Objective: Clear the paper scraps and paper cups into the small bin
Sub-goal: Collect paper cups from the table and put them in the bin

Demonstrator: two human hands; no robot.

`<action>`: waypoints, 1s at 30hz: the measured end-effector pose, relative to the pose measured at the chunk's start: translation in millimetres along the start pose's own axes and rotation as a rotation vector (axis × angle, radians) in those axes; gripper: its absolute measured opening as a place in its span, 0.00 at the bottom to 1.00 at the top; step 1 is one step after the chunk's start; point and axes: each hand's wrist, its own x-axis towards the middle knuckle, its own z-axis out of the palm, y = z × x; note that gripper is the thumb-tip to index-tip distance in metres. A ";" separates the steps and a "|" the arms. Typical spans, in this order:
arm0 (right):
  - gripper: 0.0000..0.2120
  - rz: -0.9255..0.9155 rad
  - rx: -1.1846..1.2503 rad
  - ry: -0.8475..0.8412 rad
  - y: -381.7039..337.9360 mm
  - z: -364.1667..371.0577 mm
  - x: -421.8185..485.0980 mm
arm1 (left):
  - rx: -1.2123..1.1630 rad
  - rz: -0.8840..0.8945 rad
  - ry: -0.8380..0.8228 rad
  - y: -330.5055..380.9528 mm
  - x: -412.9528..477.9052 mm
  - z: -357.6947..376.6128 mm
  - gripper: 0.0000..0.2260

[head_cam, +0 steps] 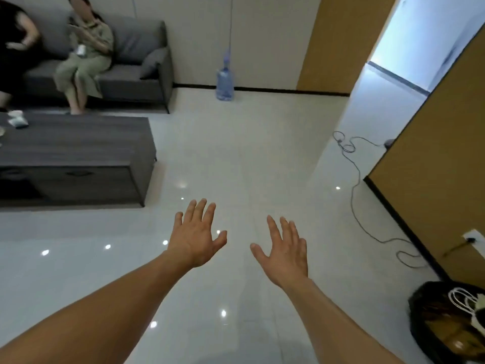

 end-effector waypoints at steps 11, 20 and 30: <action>0.38 -0.375 0.029 -0.104 -315.7 70.7 68.8 | -0.019 -0.392 0.073 -302.2 -36.9 -46.4 0.36; 0.37 -0.535 -0.010 -0.162 -475.5 122.9 151.8 | -0.035 -0.580 0.072 -451.4 -8.4 -59.4 0.35; 0.37 -0.828 0.037 -0.250 -687.3 165.9 268.4 | -0.002 -0.838 0.088 -620.9 56.5 -110.5 0.35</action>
